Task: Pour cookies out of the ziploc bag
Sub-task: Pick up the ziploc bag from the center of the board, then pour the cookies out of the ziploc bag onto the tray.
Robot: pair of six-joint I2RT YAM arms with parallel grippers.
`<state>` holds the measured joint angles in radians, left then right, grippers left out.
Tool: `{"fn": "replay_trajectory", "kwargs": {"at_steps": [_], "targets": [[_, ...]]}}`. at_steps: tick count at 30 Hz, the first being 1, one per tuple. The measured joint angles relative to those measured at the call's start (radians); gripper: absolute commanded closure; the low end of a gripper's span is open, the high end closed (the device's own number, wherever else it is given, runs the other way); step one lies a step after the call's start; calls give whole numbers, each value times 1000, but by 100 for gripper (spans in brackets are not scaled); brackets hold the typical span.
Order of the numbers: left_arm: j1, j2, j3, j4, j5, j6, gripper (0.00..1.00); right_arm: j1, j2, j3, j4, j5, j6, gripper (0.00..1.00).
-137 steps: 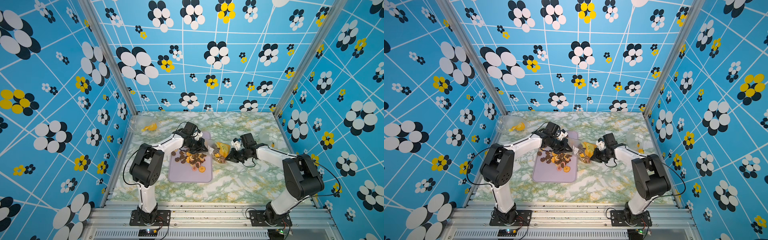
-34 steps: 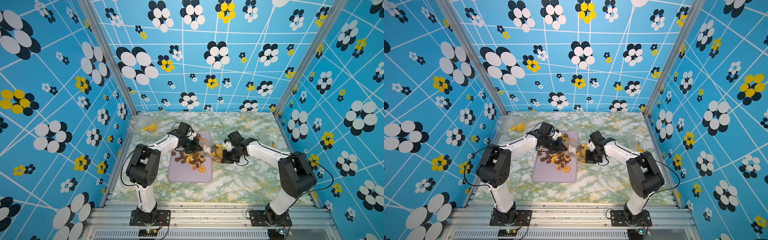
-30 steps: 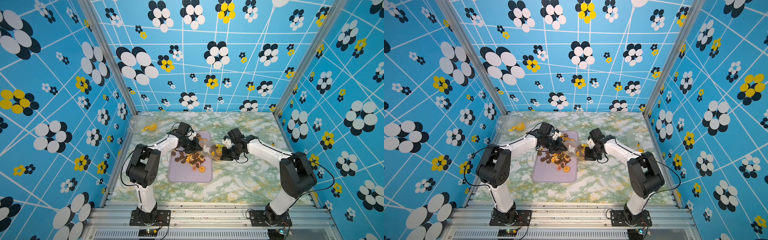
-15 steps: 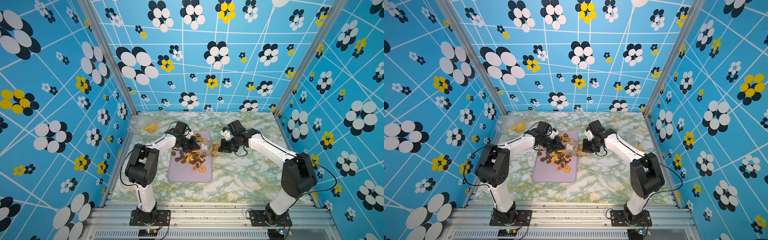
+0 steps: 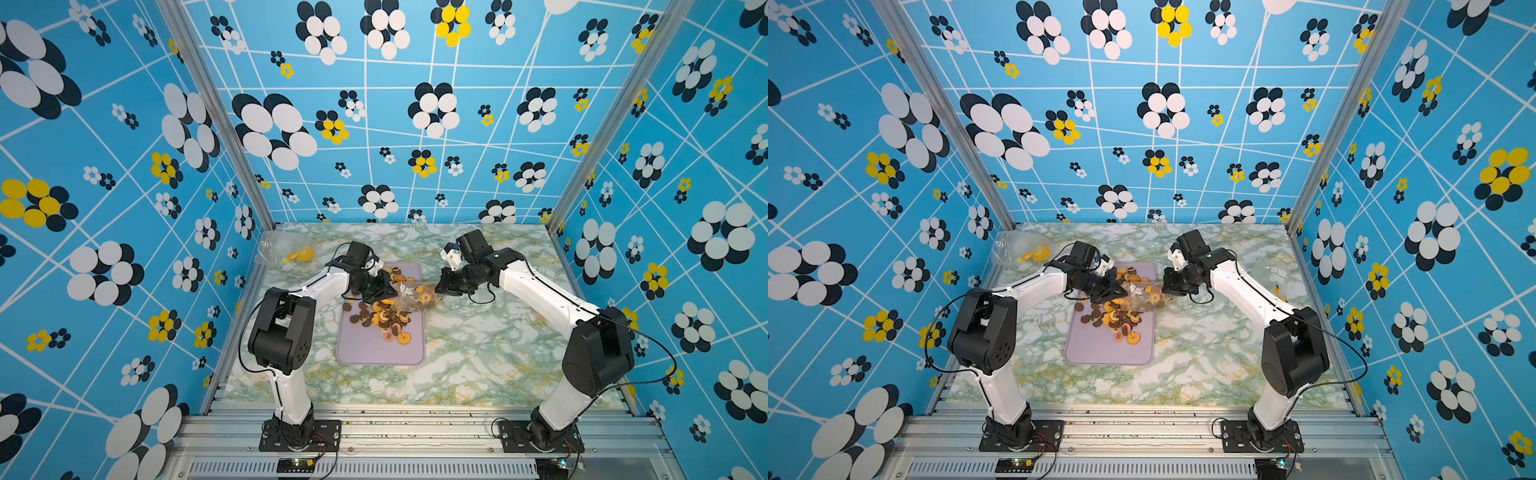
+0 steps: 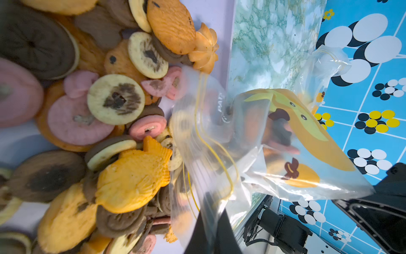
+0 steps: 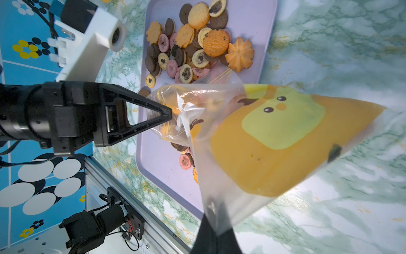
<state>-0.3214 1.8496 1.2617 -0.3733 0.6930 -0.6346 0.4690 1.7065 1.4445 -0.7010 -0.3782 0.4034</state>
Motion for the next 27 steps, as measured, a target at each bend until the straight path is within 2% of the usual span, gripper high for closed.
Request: {"fn": "replay_trajectory", "kwargs": {"at_steps": [8, 27], "targets": [[18, -10, -10, 3, 11, 0, 100, 13, 6, 67, -7, -1, 0, 100], [98, -10, -64, 23, 37, 0, 100, 90, 121, 249, -49, -2, 0, 100]]}}
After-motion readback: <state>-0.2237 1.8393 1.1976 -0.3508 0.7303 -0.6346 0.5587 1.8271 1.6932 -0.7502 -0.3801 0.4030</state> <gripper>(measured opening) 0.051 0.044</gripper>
